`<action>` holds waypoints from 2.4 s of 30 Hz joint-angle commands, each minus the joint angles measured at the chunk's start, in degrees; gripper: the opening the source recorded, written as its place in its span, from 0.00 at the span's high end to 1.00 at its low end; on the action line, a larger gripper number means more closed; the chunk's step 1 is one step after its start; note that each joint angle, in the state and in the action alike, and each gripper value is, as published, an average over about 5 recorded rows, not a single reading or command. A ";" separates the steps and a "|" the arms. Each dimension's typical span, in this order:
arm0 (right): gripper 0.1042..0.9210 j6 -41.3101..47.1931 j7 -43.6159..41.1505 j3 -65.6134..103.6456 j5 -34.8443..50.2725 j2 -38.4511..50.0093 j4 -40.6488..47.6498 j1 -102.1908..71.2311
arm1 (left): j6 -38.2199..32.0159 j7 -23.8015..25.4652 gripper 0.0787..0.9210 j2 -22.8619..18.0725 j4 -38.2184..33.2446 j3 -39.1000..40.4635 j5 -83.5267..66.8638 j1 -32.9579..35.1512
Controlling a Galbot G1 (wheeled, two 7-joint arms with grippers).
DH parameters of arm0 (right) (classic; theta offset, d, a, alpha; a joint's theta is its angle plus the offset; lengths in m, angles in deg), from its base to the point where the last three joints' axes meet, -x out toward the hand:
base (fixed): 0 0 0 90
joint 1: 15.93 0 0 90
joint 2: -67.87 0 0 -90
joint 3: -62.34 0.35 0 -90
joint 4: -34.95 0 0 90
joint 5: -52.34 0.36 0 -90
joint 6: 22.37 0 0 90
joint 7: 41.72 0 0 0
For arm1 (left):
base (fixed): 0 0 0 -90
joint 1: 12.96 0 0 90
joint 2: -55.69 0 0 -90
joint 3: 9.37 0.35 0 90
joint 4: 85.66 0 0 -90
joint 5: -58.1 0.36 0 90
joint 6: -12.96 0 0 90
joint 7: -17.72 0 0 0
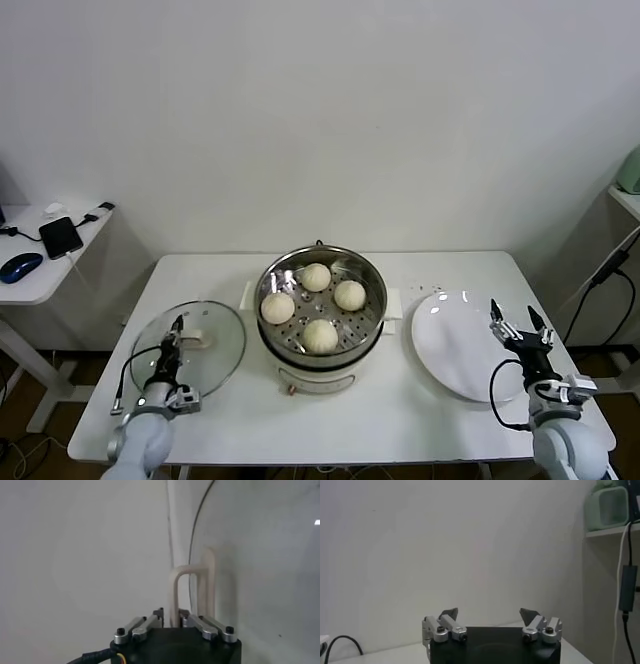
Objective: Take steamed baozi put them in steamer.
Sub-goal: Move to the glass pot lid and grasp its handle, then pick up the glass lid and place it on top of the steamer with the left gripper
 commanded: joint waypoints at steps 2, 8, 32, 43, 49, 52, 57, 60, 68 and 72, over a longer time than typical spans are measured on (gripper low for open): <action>0.12 0.04 -0.05 -0.14 -0.40 0.04 -0.17 0.09 | 10.79 4.72 0.89 -0.20 -10.43 1.48 -6.15 3.90; 0.12 0.05 -0.13 -0.43 -0.40 -0.01 -0.42 0.55 | 24.41 7.85 0.91 -1.80 -20.90 3.44 2.18 6.69; 0.12 1.56 -0.94 -0.82 -2.07 -1.05 -1.40 0.05 | 36.46 34.33 0.91 -12.51 -43.37 9.26 15.06 -0.25; 0.12 1.36 -1.08 0.11 -3.54 -3.33 -0.76 -0.98 | 36.97 36.89 0.91 -16.35 -42.43 26.57 15.83 -4.99; 0.12 0.98 -1.16 -0.07 -3.95 -3.85 0.10 -1.06 | 37.84 37.00 0.91 -18.96 -36.01 34.18 14.02 -10.11; 0.12 0.96 -1.18 -0.09 -3.99 -3.93 0.26 -1.10 | 38.64 37.05 0.91 -20.13 -33.14 36.79 12.46 -12.73; 0.12 0.77 -1.23 -0.12 -3.97 -3.78 0.63 -1.10 | 39.04 36.15 0.91 -20.89 -29.18 39.21 12.40 -15.36; 0.12 0.63 -1.25 -0.11 -3.93 -3.64 0.87 -0.99 | 38.65 34.99 0.91 -20.89 -26.82 39.46 14.67 -15.63; 0.12 0.49 -1.32 -0.05 -3.84 -3.45 1.09 -0.88 | 38.40 34.25 0.91 -20.89 -24.57 39.79 20.08 -14.24; 0.12 0.43 -1.42 -0.08 -3.84 -3.43 1.10 -0.93 | 38.29 34.24 0.91 -20.89 -23.57 39.05 20.99 -13.77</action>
